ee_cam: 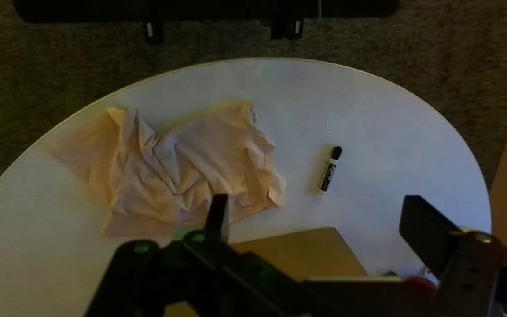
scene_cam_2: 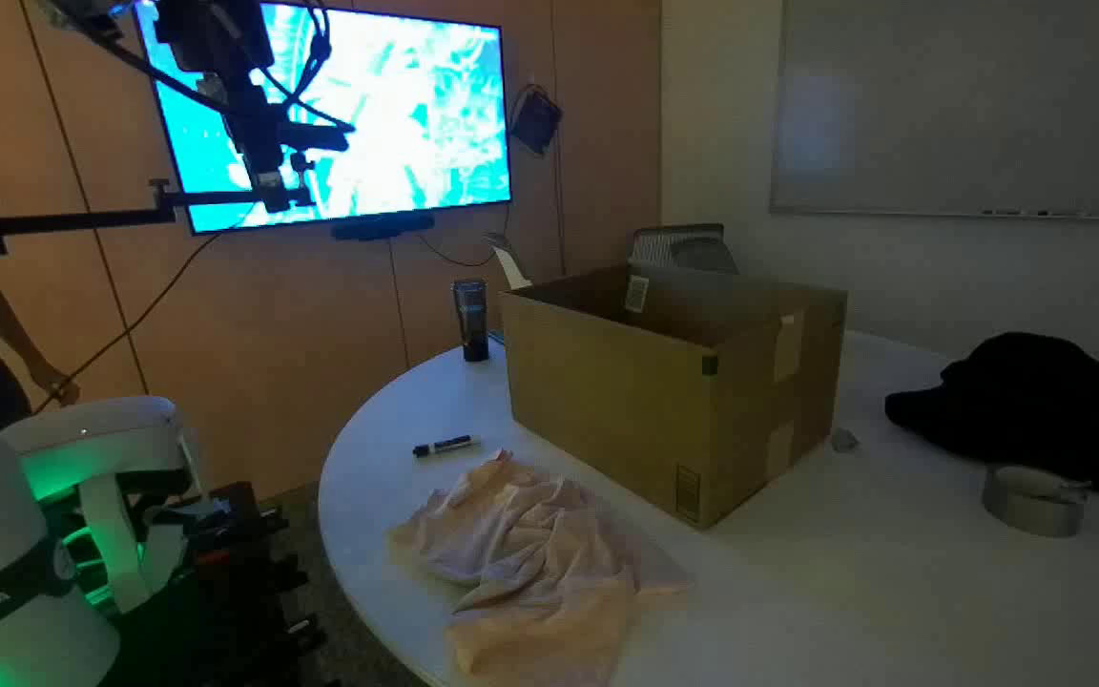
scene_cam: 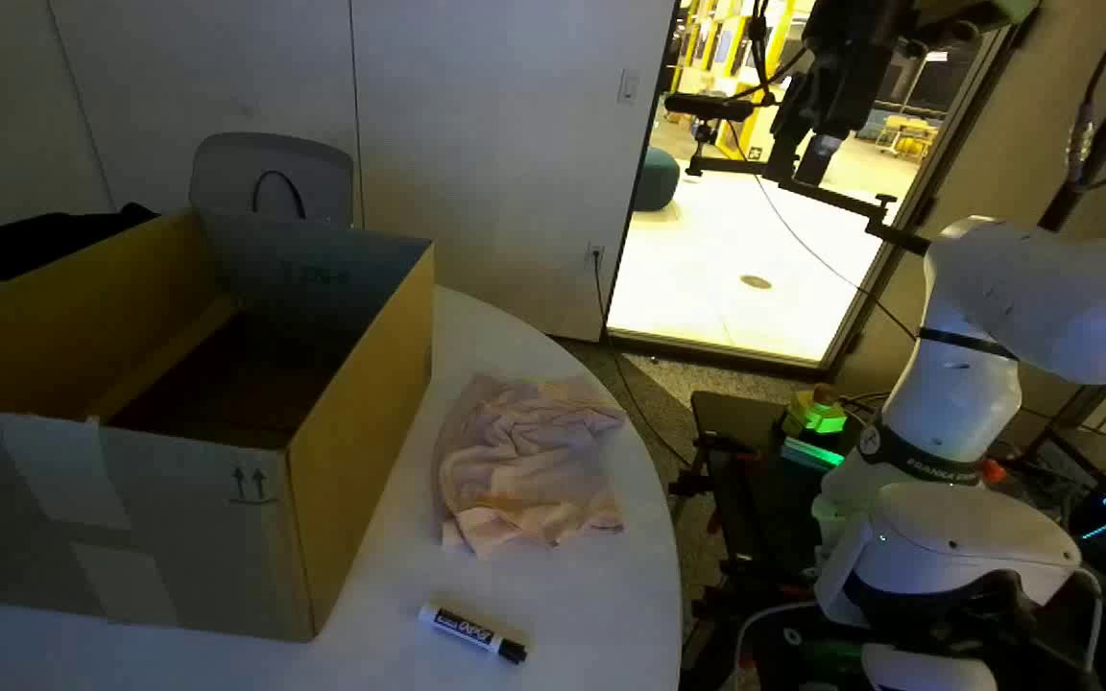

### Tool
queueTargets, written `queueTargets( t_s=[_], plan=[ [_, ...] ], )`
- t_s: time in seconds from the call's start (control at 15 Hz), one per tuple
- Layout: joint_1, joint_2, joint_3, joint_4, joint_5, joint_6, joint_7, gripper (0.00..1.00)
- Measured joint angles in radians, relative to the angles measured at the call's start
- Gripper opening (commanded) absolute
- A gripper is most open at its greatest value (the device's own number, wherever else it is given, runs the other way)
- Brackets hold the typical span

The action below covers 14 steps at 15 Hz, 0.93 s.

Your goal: Pick up the marker, put it on the towel, fold the towel together with the marker and put in the box

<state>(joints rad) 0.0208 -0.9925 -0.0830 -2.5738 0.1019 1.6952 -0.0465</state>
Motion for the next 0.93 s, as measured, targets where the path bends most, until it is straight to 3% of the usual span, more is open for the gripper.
queueTargets(
  t_s=[0.53, 0.67, 0.93],
  plan=[
    [0.001, 0.010, 0.017, -0.013, 0.000, 0.021, -0.001, 1.00],
    [0.012, 0.045, 0.053, -0.045, 0.002, 0.090, -0.001, 1.00],
    [0.092, 0.201, 0.159, -0.137, 0.026, 0.342, 0.000, 1.00]
  ],
)
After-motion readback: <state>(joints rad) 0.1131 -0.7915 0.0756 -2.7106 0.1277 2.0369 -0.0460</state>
